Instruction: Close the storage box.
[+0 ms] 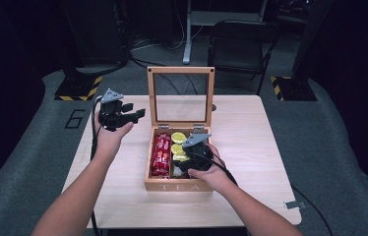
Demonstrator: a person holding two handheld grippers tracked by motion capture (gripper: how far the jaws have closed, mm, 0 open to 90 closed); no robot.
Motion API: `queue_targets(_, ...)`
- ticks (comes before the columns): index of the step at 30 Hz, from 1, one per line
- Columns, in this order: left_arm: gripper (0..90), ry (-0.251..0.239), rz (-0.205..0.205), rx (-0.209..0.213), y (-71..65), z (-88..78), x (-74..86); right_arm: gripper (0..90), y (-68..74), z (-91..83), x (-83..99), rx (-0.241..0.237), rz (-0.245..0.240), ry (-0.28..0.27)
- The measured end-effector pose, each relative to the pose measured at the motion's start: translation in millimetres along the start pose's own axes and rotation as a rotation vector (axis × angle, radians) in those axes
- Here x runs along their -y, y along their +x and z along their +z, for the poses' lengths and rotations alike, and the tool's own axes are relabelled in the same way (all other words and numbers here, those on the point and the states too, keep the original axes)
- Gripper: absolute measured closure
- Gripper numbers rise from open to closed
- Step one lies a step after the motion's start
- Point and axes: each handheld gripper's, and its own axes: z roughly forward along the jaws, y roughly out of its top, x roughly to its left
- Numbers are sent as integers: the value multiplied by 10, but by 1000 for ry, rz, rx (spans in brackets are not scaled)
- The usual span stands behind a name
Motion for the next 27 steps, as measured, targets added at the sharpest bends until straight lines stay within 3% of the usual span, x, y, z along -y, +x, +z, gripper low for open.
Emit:
queue_targets(10, 431, -2, -5, -9, 24, -16, -4, 367, -117, -136, -47, 20, 39, -28)
queue_targets(27, 431, 3, 3, -3, -1, 2, -16, 368, -292, -346, -85, 64, 66, -63)
